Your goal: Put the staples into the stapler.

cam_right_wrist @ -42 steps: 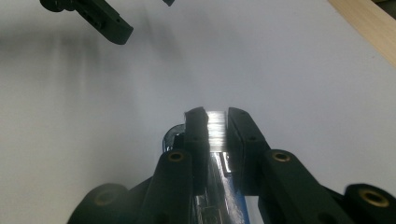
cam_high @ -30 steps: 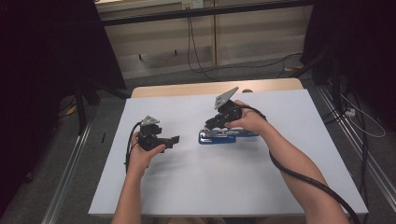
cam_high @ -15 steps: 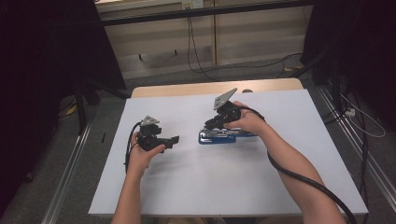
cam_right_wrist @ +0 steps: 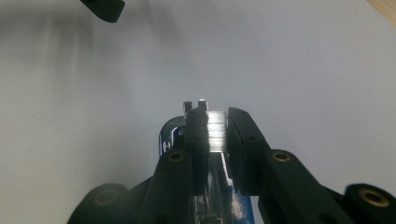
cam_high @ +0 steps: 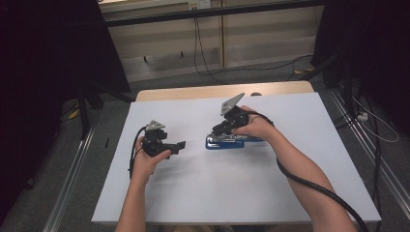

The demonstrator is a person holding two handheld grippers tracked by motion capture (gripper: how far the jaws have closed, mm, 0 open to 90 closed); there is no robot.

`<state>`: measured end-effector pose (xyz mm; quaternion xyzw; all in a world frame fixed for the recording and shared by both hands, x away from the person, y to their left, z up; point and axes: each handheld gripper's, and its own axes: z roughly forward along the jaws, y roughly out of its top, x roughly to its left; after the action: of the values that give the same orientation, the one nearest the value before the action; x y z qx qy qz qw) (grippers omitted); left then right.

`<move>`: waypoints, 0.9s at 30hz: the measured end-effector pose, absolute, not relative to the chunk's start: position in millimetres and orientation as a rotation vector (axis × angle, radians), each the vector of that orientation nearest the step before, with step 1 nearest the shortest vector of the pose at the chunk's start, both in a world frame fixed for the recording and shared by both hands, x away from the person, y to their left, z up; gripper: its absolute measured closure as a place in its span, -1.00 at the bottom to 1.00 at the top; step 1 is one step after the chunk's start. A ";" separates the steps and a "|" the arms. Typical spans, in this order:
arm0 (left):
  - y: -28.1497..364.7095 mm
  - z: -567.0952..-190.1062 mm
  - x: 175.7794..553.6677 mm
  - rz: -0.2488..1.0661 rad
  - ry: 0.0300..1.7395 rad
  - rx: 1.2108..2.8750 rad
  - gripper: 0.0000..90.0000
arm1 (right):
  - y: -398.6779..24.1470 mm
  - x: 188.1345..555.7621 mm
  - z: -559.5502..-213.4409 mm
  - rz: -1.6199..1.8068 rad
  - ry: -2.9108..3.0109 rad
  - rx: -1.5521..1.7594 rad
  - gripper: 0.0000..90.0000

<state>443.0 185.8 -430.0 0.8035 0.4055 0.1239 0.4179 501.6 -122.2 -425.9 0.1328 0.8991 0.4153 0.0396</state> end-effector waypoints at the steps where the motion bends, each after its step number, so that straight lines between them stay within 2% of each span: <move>1: 185.9 -430.0 443.0 0.311 1.017 2.015 -0.80 | -121.9 501.5 -426.2 1.273 2.756 0.404 0.76; 27: 188.0 -431.4 443.2 0.309 1.025 2.022 -0.80 | -119.9 498.7 -428.7 1.284 2.776 0.353 0.76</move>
<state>443.2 188.0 -431.4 0.8046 0.4076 0.1227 0.4140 498.7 -119.9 -428.7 0.1145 0.9012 0.4169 0.0311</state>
